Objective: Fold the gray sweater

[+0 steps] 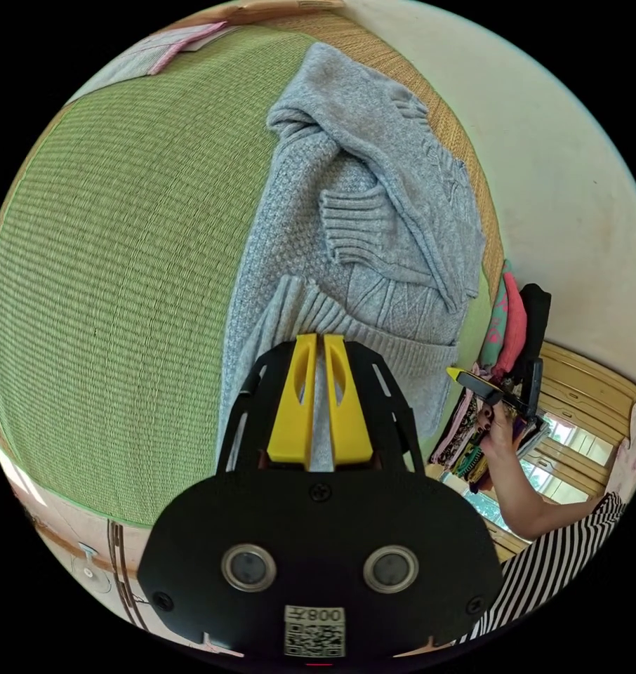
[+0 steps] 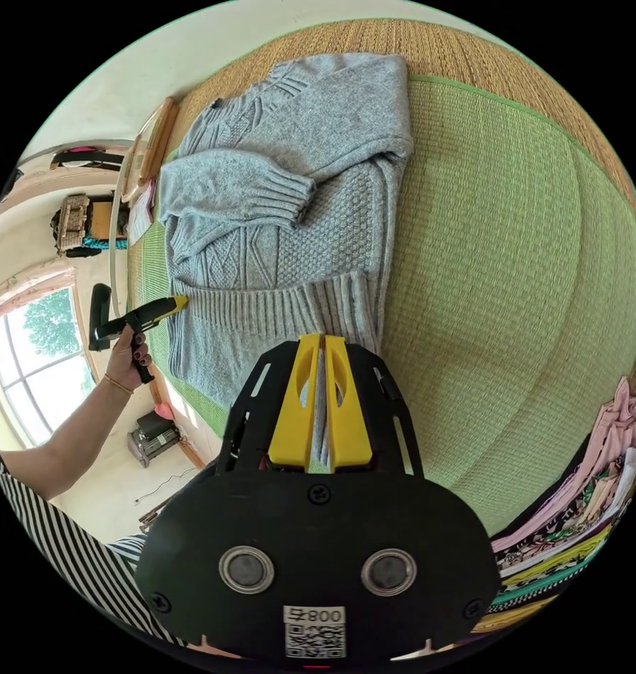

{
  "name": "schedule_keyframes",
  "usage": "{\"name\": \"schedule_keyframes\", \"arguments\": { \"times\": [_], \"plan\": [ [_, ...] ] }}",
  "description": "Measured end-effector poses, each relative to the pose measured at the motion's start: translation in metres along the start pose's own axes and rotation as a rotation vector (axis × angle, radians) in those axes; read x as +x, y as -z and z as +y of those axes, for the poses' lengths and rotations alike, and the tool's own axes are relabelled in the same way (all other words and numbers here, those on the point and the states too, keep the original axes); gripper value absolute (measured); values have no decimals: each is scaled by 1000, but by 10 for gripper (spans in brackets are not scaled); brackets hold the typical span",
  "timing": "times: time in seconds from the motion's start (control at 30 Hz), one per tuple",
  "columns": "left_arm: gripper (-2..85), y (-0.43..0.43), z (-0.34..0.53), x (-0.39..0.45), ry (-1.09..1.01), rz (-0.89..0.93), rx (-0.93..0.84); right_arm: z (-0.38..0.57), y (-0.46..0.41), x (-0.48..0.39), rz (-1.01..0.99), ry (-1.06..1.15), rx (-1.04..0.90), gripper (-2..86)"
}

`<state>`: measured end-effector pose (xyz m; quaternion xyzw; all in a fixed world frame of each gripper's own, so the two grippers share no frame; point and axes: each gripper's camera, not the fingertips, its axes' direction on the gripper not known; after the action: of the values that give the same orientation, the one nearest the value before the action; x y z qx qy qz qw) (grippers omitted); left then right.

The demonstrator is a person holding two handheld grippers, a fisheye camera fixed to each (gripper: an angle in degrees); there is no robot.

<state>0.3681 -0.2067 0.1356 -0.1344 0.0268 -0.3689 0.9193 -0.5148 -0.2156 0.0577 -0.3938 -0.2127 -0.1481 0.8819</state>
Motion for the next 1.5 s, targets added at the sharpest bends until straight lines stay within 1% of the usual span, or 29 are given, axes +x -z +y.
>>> {"name": "schedule_keyframes", "arguments": {
  "times": [0.4,0.57,0.73,0.9,1.03,1.13,1.37,1.5],
  "plan": [
    [33,4,8,-5,-2,45,33,2,-13,25,-64,-35,-11,17],
    [38,6,12,-16,25,61,64,8,-11,32,-88,-23,2,41],
    [53,17,21,-27,-1,62,81,23,4,47,-155,-28,45,69],
    [64,22,45,-51,24,-8,18,58,5,59,-118,-27,9,80],
    [68,11,68,-80,92,-51,-71,98,-14,88,-133,-112,-69,84],
    [70,-5,75,-96,116,-35,-140,117,-26,107,-176,-180,-84,86],
    [52,-35,68,-117,126,-21,-185,115,-56,116,-151,-170,-133,84],
    [32,-43,65,-124,101,-13,-205,107,-66,120,-145,-151,-161,59]
  ]
}}
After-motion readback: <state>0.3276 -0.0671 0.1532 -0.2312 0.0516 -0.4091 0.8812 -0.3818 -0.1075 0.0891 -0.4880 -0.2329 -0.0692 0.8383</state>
